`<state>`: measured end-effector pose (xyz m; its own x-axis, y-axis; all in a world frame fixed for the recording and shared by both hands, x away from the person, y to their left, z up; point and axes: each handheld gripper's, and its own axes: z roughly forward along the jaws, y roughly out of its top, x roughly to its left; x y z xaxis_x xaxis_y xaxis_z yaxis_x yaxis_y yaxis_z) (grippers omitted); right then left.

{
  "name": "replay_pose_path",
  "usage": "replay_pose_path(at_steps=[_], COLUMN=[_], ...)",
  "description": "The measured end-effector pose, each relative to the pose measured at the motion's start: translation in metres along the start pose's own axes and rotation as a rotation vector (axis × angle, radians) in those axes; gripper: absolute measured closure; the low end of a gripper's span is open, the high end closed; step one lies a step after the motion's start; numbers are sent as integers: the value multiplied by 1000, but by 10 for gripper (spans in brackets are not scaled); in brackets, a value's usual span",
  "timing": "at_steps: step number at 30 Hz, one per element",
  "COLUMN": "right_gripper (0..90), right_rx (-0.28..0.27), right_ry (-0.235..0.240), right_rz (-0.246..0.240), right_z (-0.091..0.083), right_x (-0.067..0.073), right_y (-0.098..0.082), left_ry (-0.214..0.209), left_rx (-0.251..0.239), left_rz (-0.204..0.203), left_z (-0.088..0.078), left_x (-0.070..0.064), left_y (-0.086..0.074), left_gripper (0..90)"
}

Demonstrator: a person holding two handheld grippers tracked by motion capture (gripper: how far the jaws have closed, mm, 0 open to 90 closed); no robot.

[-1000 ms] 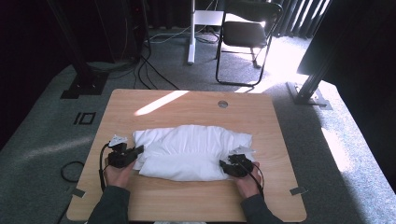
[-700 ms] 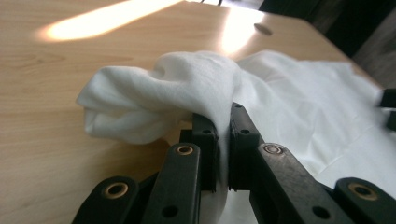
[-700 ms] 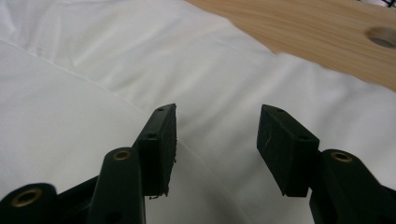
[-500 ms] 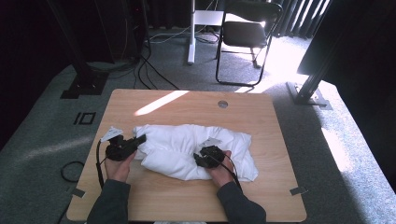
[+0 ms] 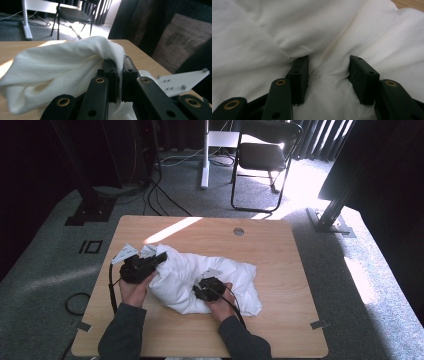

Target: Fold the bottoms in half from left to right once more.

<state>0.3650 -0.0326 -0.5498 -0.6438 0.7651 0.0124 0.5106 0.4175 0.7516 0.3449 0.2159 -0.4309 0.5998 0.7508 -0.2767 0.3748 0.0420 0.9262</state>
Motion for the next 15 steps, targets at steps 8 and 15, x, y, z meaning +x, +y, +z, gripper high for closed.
replay_pose_path(at_steps=[8, 15], right_gripper=[481, 455], right_rx=[-39, -137], right_ry=[142, 62], right_rz=[-55, -29], right_z=[16, -31], right_x=[39, 14], right_y=[15, 2], left_ry=[-20, -31], left_rx=[9, 10], left_rz=[36, 31], left_z=[5, 2], left_x=[-9, -6], left_y=[2, 0], left_gripper=[865, 865])
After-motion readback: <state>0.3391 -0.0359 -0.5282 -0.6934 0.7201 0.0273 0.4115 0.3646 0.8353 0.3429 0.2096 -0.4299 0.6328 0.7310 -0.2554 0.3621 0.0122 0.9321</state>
